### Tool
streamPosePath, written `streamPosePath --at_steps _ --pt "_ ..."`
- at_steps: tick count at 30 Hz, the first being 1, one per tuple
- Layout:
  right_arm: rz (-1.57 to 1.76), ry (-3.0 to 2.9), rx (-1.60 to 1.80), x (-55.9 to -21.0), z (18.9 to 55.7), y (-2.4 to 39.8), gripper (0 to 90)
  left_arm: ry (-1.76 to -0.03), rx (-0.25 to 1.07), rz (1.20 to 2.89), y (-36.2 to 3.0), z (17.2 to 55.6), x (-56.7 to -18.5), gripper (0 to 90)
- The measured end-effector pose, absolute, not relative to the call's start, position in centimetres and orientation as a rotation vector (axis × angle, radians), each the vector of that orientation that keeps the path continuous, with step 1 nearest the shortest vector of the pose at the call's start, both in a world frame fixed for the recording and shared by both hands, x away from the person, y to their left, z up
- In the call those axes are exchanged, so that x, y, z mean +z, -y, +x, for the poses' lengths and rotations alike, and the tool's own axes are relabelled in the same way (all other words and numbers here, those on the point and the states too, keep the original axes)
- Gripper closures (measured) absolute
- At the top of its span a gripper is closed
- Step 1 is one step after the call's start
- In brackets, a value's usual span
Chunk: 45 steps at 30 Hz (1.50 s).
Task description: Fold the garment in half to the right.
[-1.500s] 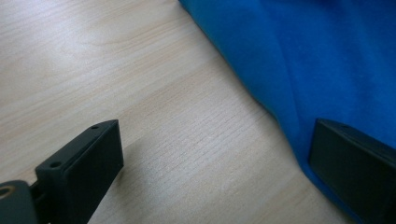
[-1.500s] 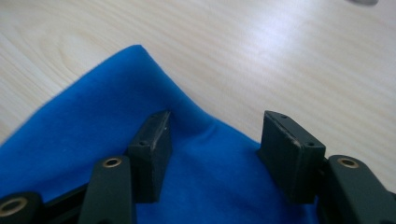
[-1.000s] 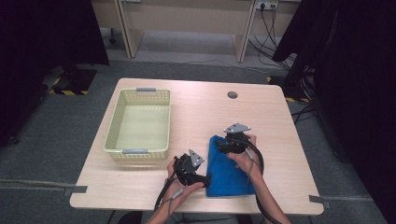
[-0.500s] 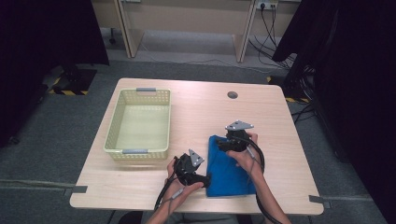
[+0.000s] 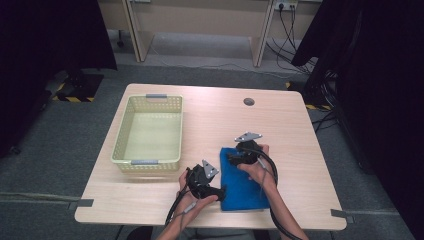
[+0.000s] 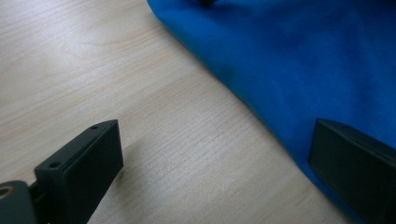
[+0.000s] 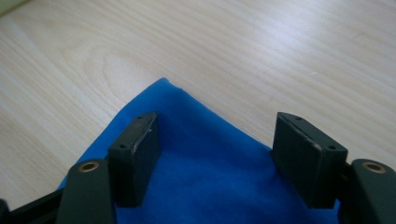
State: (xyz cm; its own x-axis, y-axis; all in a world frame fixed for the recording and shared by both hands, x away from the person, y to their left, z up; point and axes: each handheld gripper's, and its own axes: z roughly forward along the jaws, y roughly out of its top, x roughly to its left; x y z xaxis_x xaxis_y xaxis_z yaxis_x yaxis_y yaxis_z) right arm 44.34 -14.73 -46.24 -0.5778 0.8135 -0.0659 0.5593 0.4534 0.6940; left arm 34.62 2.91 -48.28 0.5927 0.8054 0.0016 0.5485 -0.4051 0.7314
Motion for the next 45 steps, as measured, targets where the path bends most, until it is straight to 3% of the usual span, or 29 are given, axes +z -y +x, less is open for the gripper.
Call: streamPosePath --at_steps 9,17,25,33,45 --pt "1.181 -2.257 1.008 -42.9 42.4 18.3 30.6 -1.071 0.457 2.112 -2.9 34.7 -48.3 2.5" --pt "1.227 -2.267 0.939 -43.6 40.3 21.9 29.6 -1.034 0.433 2.119 -2.9 33.5 -47.9 3.9" --pt "1.203 -2.339 0.865 -45.5 37.9 23.0 30.1 -0.973 0.430 2.172 -2.1 32.0 -48.0 2.5" --pt "1.235 -2.328 0.866 -46.4 38.4 22.7 30.3 -1.016 0.398 2.154 -2.7 32.8 -48.2 0.7" --pt "1.278 -2.283 0.886 -46.6 41.0 21.5 29.2 -1.090 0.499 2.110 -4.3 34.6 -47.9 4.7"
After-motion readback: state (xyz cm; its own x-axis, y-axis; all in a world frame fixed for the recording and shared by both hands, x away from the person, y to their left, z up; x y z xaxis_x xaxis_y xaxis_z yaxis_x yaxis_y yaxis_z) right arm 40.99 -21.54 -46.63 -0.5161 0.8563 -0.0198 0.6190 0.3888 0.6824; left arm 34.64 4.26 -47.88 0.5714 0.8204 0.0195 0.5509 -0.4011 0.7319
